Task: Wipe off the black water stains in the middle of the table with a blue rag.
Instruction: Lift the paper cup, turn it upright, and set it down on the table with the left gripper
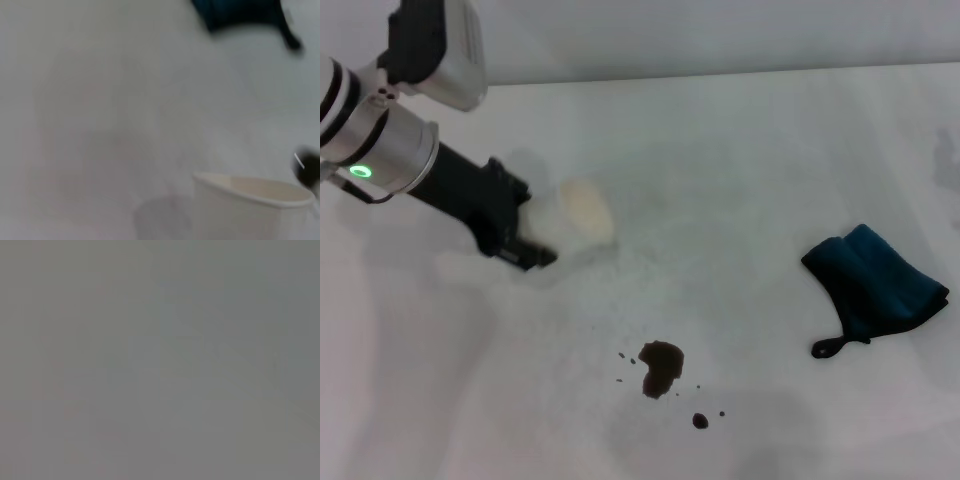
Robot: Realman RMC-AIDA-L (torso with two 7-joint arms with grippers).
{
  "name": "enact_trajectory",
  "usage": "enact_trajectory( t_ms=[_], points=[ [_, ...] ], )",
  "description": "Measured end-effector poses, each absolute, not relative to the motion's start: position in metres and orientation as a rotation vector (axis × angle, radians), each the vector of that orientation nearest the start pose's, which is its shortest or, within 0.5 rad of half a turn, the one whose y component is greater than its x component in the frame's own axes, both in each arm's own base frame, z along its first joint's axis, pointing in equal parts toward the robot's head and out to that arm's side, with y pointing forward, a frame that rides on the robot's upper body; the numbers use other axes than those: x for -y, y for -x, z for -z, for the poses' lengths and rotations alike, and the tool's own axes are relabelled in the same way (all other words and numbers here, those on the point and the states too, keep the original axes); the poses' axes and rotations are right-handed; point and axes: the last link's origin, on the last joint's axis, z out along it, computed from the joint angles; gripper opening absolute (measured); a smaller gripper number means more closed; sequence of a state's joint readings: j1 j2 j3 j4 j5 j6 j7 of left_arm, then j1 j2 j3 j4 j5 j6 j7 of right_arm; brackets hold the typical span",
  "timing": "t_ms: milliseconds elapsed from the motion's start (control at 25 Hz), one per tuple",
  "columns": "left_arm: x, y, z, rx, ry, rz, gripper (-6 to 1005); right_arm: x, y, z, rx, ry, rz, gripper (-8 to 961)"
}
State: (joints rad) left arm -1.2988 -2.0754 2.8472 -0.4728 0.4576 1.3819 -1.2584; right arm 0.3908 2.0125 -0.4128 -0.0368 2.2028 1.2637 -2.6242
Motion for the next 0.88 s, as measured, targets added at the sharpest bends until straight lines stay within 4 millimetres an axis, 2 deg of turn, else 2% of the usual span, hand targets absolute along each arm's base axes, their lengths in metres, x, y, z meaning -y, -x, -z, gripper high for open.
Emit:
enact_trajectory(
  t_ms=[40, 160, 320, 440, 640, 880],
  points=[
    [-0.419, 0.177, 0.034, 0.108, 3.031, -0.285, 650, -0.308, -0.386, -0.059, -0.699, 1.382, -0.808, 279],
    [-0.423, 0.187, 0.038, 0.146, 2.954, -0.195, 648, -0.309, -0.385, -0.060, -0.693, 1.384, -0.807, 279],
    [-0.420, 0.201, 0.054, 0.197, 2.911, -0.159, 646, -0.309, -0.386, -0.062, -0.687, 1.383, -0.808, 281],
    [-0.416, 0.207, 0.064, 0.250, 2.872, -0.041, 644, -0.307, -0.387, -0.064, -0.679, 1.381, -0.802, 281],
    [-0.409, 0.215, 0.067, 0.292, 2.758, 0.254, 642, -0.304, -0.389, -0.065, -0.674, 1.388, -0.794, 281],
    [-0.398, 0.234, 0.063, 0.336, 2.553, 0.499, 641, -0.300, -0.390, -0.066, -0.661, 1.399, -0.788, 280]
  ],
)
